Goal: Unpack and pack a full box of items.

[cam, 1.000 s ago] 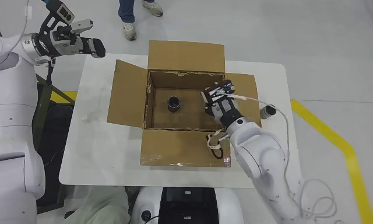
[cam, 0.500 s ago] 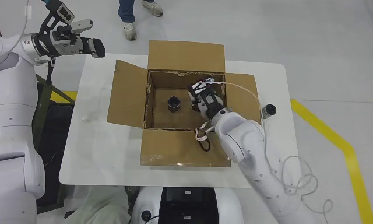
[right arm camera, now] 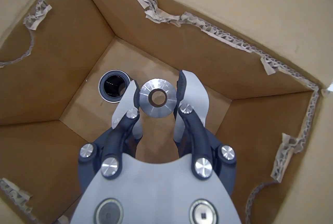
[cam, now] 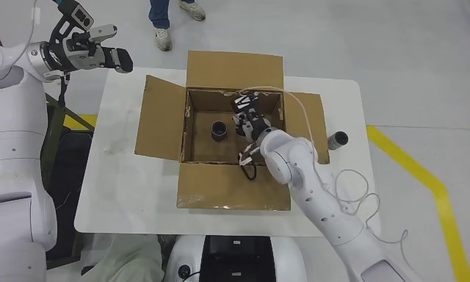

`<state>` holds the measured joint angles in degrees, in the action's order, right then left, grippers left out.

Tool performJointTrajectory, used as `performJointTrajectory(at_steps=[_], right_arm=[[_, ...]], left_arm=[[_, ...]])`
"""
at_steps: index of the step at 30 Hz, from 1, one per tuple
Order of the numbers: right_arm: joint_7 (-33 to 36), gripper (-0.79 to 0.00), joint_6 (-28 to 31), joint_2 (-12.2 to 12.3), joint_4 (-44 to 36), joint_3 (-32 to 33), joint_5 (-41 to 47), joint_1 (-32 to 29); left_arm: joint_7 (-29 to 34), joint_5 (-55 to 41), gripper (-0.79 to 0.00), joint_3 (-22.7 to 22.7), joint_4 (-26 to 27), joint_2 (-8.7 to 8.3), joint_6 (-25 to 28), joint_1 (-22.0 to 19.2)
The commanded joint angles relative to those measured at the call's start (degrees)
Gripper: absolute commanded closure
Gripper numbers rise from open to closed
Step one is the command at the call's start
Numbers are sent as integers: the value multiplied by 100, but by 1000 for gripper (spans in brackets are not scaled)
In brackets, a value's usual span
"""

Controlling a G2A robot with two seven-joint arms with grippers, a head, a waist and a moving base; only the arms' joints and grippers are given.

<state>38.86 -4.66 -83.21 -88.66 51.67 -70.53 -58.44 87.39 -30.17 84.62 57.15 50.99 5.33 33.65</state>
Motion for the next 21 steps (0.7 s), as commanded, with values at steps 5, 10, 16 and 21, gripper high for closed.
performJointTrajectory(at_steps=[5,10,16,21], right_arm=[[144,0,31,-72,363,-89,176,185],[302,0,40,-134,608,-191,227,354],[442,0,16,-214,975,-296,309,548],[462,0,-7,-281,1257,-361,397,682]], left_arm=[[0,0,-785,0,0,0,0,0],[0,0,-785,0,0,0,0,0],[0,0,-785,0,0,0,0,0],[0,0,-785,0,0,0,0,0]])
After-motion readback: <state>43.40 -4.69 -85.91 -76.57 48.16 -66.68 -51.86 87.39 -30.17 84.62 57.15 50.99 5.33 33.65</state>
